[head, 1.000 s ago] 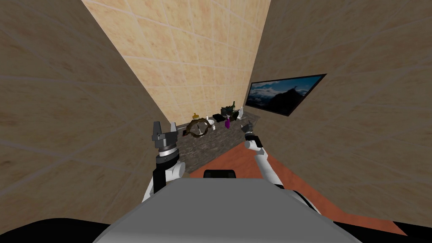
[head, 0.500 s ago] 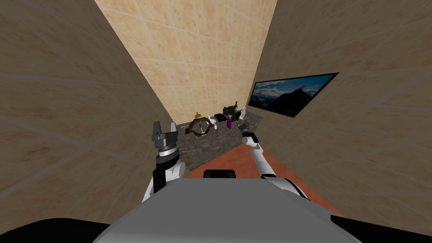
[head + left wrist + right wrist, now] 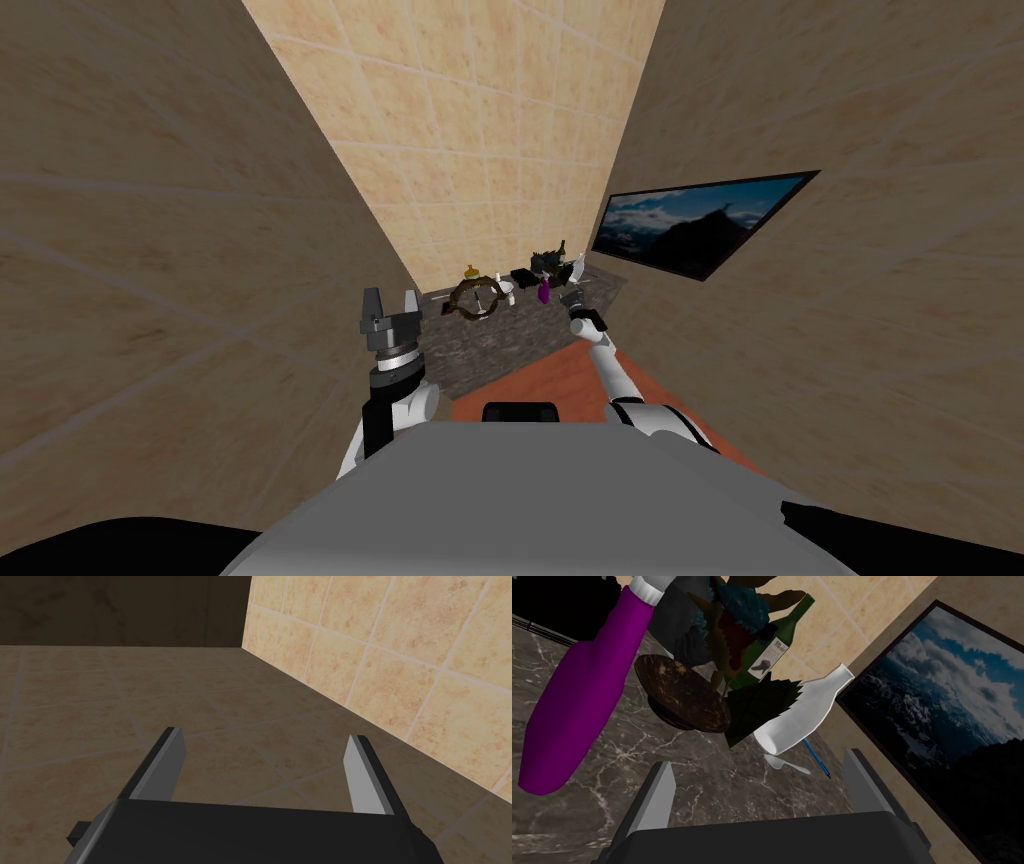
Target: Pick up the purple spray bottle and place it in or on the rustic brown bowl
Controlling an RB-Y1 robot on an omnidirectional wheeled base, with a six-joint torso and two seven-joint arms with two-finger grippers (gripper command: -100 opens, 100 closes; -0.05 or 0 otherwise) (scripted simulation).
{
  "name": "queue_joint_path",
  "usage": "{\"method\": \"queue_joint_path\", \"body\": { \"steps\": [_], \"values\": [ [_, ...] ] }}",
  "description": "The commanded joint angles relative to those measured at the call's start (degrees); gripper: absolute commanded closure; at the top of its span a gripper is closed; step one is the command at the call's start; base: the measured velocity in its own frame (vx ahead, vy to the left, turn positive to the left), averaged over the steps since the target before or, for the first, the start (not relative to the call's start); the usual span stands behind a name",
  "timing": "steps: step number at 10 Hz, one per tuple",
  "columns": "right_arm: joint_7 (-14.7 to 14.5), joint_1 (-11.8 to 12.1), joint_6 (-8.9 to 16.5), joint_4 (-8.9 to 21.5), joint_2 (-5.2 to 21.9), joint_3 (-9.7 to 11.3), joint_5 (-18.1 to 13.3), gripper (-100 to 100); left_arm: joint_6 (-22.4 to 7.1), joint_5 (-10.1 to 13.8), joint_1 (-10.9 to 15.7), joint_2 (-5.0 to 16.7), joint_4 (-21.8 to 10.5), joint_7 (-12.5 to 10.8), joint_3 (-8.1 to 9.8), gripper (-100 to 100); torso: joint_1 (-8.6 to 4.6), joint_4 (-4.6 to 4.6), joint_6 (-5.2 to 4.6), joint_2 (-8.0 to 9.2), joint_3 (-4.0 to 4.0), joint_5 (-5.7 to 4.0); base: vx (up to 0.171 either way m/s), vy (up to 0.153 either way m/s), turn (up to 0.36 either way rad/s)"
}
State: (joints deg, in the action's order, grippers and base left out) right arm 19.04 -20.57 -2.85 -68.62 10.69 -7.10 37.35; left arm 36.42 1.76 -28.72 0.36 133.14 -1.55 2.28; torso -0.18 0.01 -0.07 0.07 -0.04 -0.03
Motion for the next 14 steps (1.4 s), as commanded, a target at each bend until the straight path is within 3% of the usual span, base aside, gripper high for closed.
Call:
{"method": "queue_joint_path", "body": {
  "steps": [1,2,3,4,7,9,10,12,14],
  "values": [
    [1.92,-2.76,1.44,2.86,-0.29,-0.02,1.5,-100,0.0,0.0,0.0,0.0,0.0,0.0,0.0,0,0.0,0.0,0.0,0.0,0.0,0.0,-0.02,-0.041,0.072],
    [3.49,-4.77,2.8,5.31,-0.63,-0.16,2.7,-100,0.0,0.0,0.0,0.0,0.0,0.0,0.0,0,0.01,0.0,0.04,-0.01,0.01,0.0,-0.035,-0.063,0.169],
    [3.49,-5.1,2.8,6.2,-0.63,-0.16,2.7,-100,0.0,0.0,0.01,0.0,0.0,0.0,0.0,0,-0.04,0.01,0.04,0.03,-0.02,-0.01,-0.025,-0.061,0.084],
    [5.02,-7.35,4.11,8.47,-1.05,-0.3,3.83,-100,0.0,0.0,0.0,0.0,0.0,0.0,0.0,0,-0.06,0.0,0.0,0.02,-0.01,-0.02,-0.009,-0.069,0.08],
    [6.51,-9.5,5.36,11.13,-1.57,-0.46,4.88,-100,0.0,0.0,0.0,0.0,0.0,0.0,0.0,0,-0.04,-0.01,0.02,-0.05,0.03,-0.01,-0.008,-0.055,0.072],
    [9.29,-13.43,7.59,15.5,-2.88,-0.83,6.72,-100,0.0,0.0,0.0,0.0,0.0,0.0,0.0,0,-0.09,-0.02,0.01,-0.07,0.04,-0.02,0.002,-0.097,0.097],
    [9.29,-13.43,7.59,15.5,-2.88,-0.83,6.72,-100,0.0,0.0,0.0,0.01,0.0,0.0,0.0,0,-0.24,-0.02,0.01,-0.1,0.06,-0.05,-0.001,-0.099,0.063],
    [11.72,-16.75,9.43,19.21,-4.59,-1.33,8.24,-100,0.0,0.0,0.0,0.0,0.0,0.0,0.0,0,-0.17,-0.02,-0.01,-0.09,0.05,-0.04,0.016,-0.102,0.039],
    [11.72,-16.75,9.43,19.21,-4.59,-1.33,8.24,-100,0.0,0.0,-0.01,0.01,0.0,0.0,0.01,0,-0.25,-0.05,-0.03,-0.2,0.12,-0.07,0.023,-0.077,0.022]
  ]
}}
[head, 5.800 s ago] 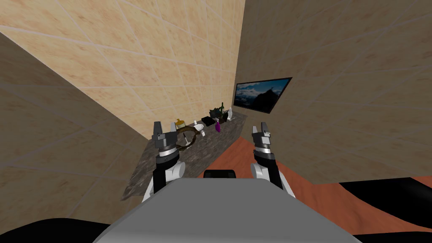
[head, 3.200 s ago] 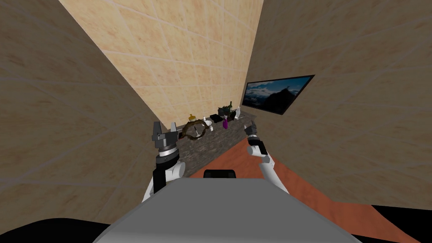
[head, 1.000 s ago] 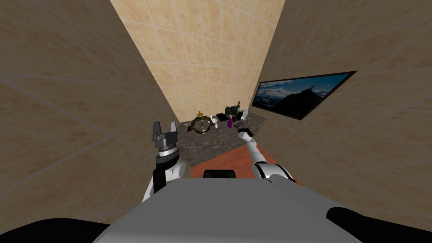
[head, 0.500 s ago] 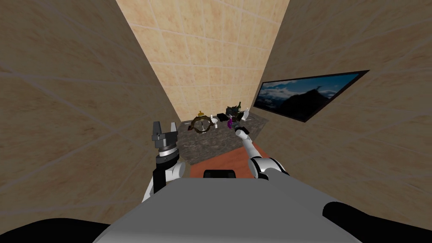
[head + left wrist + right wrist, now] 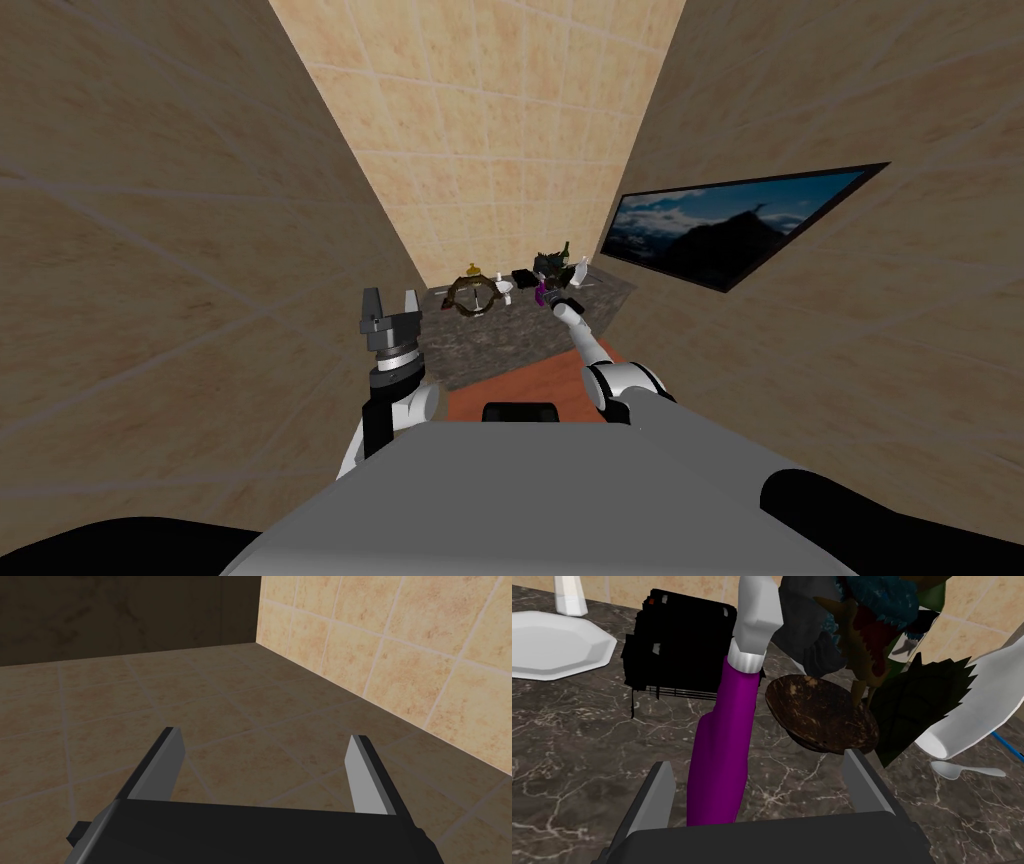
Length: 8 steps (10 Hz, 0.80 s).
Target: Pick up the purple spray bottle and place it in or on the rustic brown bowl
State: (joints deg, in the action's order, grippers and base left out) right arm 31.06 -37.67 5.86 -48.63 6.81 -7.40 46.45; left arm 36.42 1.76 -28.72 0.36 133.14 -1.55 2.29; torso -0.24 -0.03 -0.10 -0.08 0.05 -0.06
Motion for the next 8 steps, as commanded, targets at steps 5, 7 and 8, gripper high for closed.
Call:
{"method": "queue_joint_path", "body": {
  "steps": [5,7,8],
  "values": [
    [3.16,-4.13,3.03,4.35,-5.81,-2.3,1.16,-100,0.0,0.0,0.0,0.01,0.0,0.0,0.01,0,-0.28,-0.02,-0.01,-0.09,0.05,-0.06,0.035,-0.119,0.004],
    [4.01,-5.14,3.51,5.57,-8.66,-2.77,1.63,-100,0.0,0.0,0.0,0.01,0.0,0.0,0.01,0,-0.22,-0.02,0.0,-0.09,0.05,-0.04,0.043,-0.134,-0.023],
    [4.17,-5.33,3.6,5.8,-9.48,-2.88,1.72,-100,0.0,0.0,0.0,0.01,0.0,0.0,0.01,0,-0.3,-0.02,-0.01,-0.1,0.06,-0.06,0.04,-0.107,-0.009]
  ]
}}
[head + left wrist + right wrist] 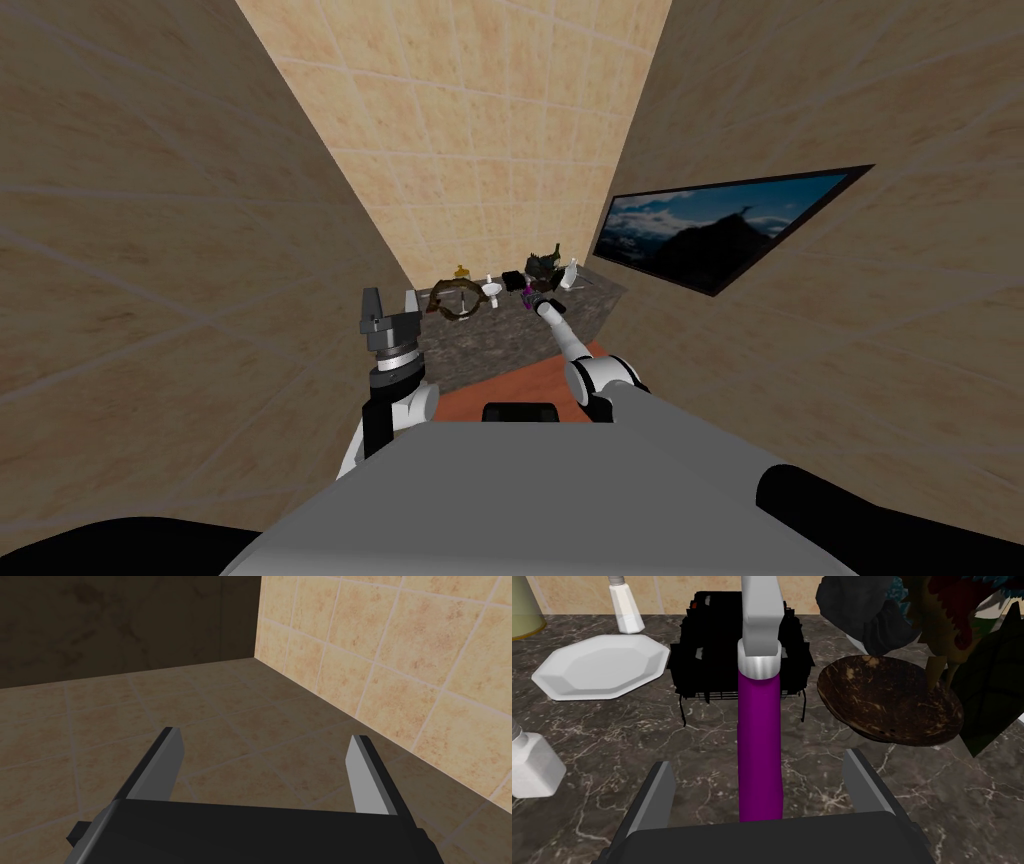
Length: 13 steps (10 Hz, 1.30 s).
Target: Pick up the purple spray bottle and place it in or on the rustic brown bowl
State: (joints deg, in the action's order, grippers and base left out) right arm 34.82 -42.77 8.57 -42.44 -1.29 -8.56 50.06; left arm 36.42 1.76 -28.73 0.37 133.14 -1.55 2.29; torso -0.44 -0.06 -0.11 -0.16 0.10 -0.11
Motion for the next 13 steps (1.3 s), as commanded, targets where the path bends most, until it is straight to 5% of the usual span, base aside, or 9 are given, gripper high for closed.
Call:
{"method": "queue_joint_path", "body": {
  "steps": [1,2,3,5,6,10,11,12,13],
  "values": [
    [0.42,-0.23,0.88,-0.38,-1.38,-1.72,-1.89,-100,0.0,0.0,0.0,0.0,0.0,0.0,0.0,0,0.0,0.0,0.0,0.0,0.0,0.0,0.016,-0.042,-0.006],
    [0.16,-0.1,0.36,-0.11,-0.67,-0.59,-0.53,-100,0.0,0.0,0.0,-0.01,0.0,0.0,-0.01,0,0.21,0.02,0.01,0.07,-0.04,0.05,0.004,-0.011,0.0],
    [0.19,-0.12,0.43,-0.11,-0.73,-0.68,-0.63,0,0.0,0.0,0.0,-0.01,0.0,0.0,-0.01,0,0.34,0.03,0.01,0.12,-0.07,0.08,0.0,0.0,0.0],
    [0.17,-0.01,0.3,-0.12,-0.74,-0.71,-0.67,-100,0.0,0.0,0.0,-0.01,0.0,0.0,-0.01,0,0.5,0.0,0.03,-0.11,0.04,0.12,0.078,0.019,0.03],
    [0.16,-0.01,0.26,-0.12,-0.75,-0.71,-0.68,100,0.0,0.0,0.0,-0.01,0.0,0.0,-0.01,0,0.48,-0.02,0.02,-0.07,0.04,0.12,0.007,0.002,-0.002],
    [0.17,-0.05,0.29,-0.14,-0.78,-0.69,-0.66,100,0.0,0.0,0.01,-0.01,0.0,0.0,-0.01,0,0.42,0.01,-0.01,0.12,-0.06,0.11,0.0,0.0,0.0],
    [0.17,-0.05,0.29,-0.15,-0.78,-0.69,-0.67,0,0.0,0.0,0.01,-0.01,0.0,0.0,-0.01,0,0.41,0.01,-0.02,0.12,-0.06,0.11,0.0,0.0,0.0],
    [0.17,-0.05,0.29,-0.15,-0.78,-0.69,-0.67,100,0.0,0.0,0.01,-0.01,0.0,0.0,-0.01,0,0.41,0.01,-0.02,0.12,-0.06,0.11,0.0,0.0,0.0],
    [0.17,-0.05,0.28,-0.15,-0.78,-0.69,-0.66,0,0.0,0.0,0.01,-0.01,0.0,0.0,-0.01,0,0.4,0.01,-0.02,0.12,-0.06,0.11,0.0,0.0,0.0]
  ]
}}
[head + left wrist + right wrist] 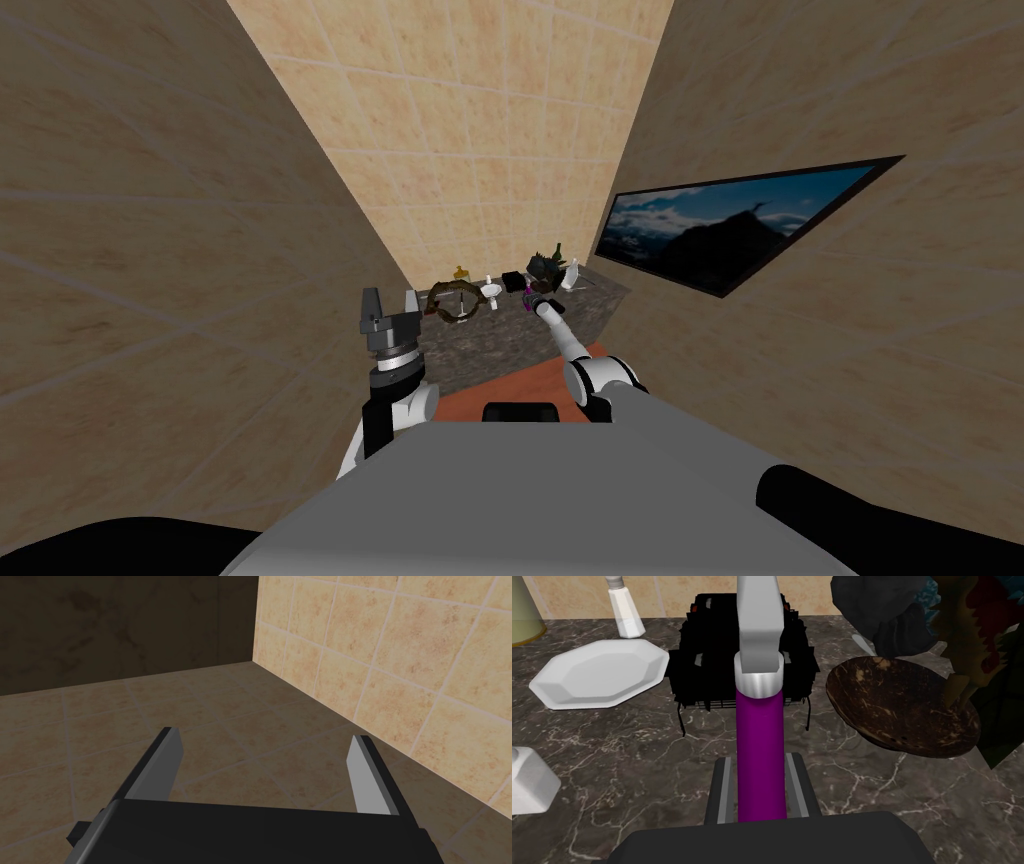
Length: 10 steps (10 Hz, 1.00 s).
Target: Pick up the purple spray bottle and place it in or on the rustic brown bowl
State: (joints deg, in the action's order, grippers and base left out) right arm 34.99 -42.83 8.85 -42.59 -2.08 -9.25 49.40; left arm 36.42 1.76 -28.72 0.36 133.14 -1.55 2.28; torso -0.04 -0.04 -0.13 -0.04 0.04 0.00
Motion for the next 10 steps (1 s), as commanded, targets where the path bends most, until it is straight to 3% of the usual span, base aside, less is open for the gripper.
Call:
{"method": "queue_joint_path", "body": {
  "steps": [1,2,3,5,7,8,9,10],
  "values": [
    [-0.23,-0.25,0.44,0.39,2.37,0.32,-0.08,100,0.0,0.0,0.0,0.0,0.0,0.0,0.0,0,0.0,0.0,0.0,0.0,0.0,0.0,-0.023,0.037,0.067],
    [-0.23,-0.25,0.44,0.39,2.37,0.32,1.0,100,0.0,0.0,0.01,0.0,0.0,0.0,-0.01,0,0.06,-0.06,-0.03,-0.03,0.05,0.02,-0.034,0.049,0.026],
    [-0.23,-0.25,0.44,0.39,2.37,0.32,-0.08,100,0.0,0.0,0.0,0.0,0.0,0.0,0.0,0,0.09,-0.06,-0.07,-0.02,0.04,0.04,-0.02,0.024,-0.019],
    [-1.09,-1.08,1.91,1.84,6.52,1.21,-0.41,100,0.0,0.0,0.01,0.0,0.0,0.0,-0.01,0,0.13,-0.07,-0.05,0.02,0.03,0.08,-0.073,0.069,0.093],
    [-1.47,-1.42,2.52,2.49,7.49,1.5,0.47,100,0.0,0.0,0.01,-0.01,0.0,0.0,-0.01,0,0.18,-0.2,-0.14,0.18,0.02,0.11,-0.067,0.054,0.011],
    [-1.47,-1.42,2.52,2.49,7.49,1.5,-0.56,100,0.0,0.0,0.0,0.0,0.0,0.0,0.0,0,0.07,-0.21,-0.13,0.12,0.05,0.09,-0.022,0.003,-0.008],
    [-2.79,-2.57,4.55,4.76,9.28,2.3,-1.09,100,0.0,0.0,0.0,0.0,0.0,0.0,0.0,0,-0.04,-0.24,-0.12,0.01,0.12,0.07,-0.067,-0.011,0.049],
    [-2.79,-2.57,4.55,4.76,9.28,2.3,-0.65,100,0.0,0.0,0.01,0.0,0.0,0.0,0.0,0,-0.14,-0.29,-0.14,0.07,0.12,0.06,-0.049,-0.017,0.002]
  ]
}}
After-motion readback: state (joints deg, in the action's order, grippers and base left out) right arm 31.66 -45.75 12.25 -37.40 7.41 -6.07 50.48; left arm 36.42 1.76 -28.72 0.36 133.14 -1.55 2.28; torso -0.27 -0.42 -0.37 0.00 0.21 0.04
